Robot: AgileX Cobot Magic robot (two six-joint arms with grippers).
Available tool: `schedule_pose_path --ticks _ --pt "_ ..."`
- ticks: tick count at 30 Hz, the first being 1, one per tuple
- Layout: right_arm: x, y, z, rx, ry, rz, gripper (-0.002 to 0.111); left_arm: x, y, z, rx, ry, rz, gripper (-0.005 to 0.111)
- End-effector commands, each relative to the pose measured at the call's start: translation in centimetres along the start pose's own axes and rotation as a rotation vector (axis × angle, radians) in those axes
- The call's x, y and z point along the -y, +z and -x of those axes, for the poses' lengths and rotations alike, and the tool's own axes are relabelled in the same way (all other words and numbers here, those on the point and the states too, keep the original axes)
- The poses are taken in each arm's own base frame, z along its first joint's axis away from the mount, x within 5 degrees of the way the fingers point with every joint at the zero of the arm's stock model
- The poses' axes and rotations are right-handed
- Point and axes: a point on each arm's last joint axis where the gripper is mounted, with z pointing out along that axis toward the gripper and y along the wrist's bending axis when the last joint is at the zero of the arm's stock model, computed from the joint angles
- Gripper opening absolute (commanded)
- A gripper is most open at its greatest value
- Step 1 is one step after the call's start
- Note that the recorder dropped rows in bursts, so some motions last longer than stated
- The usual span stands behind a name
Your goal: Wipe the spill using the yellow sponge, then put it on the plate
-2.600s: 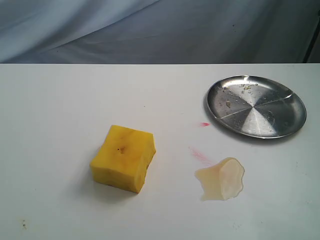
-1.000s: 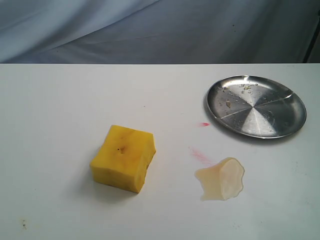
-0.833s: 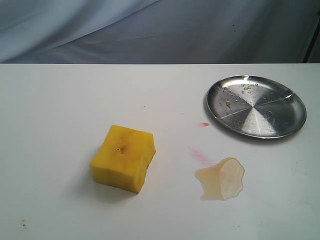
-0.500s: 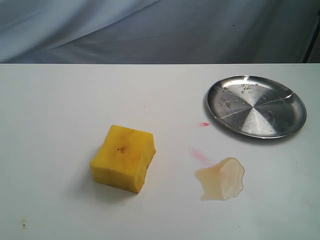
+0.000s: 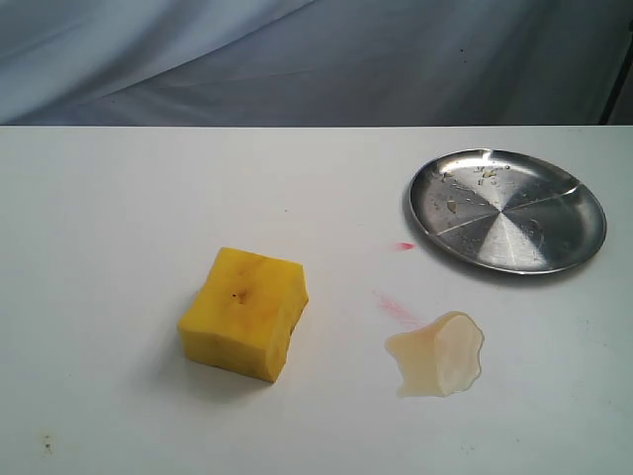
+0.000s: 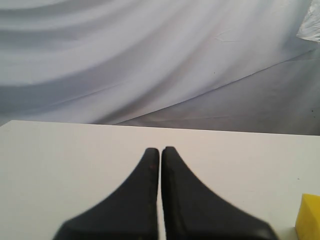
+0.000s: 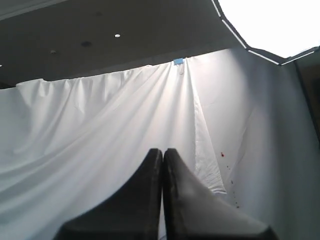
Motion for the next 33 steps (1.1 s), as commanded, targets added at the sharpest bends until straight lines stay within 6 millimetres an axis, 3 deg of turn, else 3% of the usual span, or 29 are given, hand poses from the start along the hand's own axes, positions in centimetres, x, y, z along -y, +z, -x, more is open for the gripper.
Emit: schedule_pose_path --ticks 1,7,18,27,33 --pt "-0.6 0.0 1.0 -0.094 -0.021 0.027 0.0 0.0 0.0 -0.1 0.0 -0.002 -0.006 0.003" --pt "-0.8 1.0 0.3 -0.25 -0.044 0.041 0.0 0.0 0.0 -0.1 0.0 -0.002 -0.006 0.003" --pt "-1.1 5.0 -3.0 -0.702 -0.052 0.061 0.0 0.0 0.0 -0.1 0.0 -0.002 -0.006 0.003" --pt "-2.2 8.4 -5.4 -1.018 -0.053 0.199 0.0 0.0 0.0 -0.1 0.0 0.001 -0.006 0.003" --pt "-2.8 10.6 -7.8 -1.238 0.063 0.244 0.0 0.0 0.0 -0.1 0.0 0.001 -0.006 0.003"
